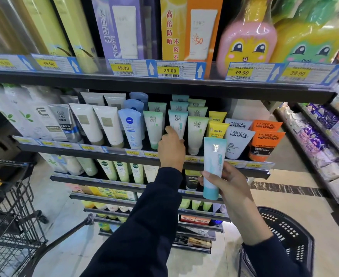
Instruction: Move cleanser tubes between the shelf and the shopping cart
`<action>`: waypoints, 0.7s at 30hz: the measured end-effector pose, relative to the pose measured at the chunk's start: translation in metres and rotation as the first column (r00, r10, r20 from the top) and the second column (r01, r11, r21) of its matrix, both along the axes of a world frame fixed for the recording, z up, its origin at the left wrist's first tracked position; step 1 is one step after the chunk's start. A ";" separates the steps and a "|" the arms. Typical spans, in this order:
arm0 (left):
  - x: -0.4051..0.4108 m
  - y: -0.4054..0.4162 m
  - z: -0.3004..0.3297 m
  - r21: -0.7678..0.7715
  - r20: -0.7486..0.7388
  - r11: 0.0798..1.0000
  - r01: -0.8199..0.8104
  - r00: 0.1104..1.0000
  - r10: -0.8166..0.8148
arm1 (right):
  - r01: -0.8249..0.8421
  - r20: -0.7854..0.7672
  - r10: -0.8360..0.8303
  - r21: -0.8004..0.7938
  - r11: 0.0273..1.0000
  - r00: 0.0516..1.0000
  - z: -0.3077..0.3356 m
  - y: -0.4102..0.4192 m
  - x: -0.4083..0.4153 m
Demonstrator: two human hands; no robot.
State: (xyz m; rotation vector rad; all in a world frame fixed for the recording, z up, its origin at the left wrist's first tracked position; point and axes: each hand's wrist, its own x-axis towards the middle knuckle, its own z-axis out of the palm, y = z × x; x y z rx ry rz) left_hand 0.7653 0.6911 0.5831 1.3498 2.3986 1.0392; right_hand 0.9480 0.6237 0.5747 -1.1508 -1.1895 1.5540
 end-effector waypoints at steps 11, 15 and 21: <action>-0.005 0.010 -0.001 -0.010 -0.004 1.000 0.017 1.000 -0.017 | -0.005 -0.023 0.005 -0.008 1.000 1.000 0.005 -0.002 0.006; -0.005 0.012 -0.001 -0.007 -0.014 1.000 0.017 1.000 -0.017 | -0.007 -0.023 0.007 -0.008 1.000 1.000 0.003 -0.001 0.007; -0.005 0.011 -0.003 0.000 -0.018 1.000 0.016 1.000 -0.016 | -0.003 -0.026 0.002 -0.006 1.000 1.000 0.002 -0.002 0.007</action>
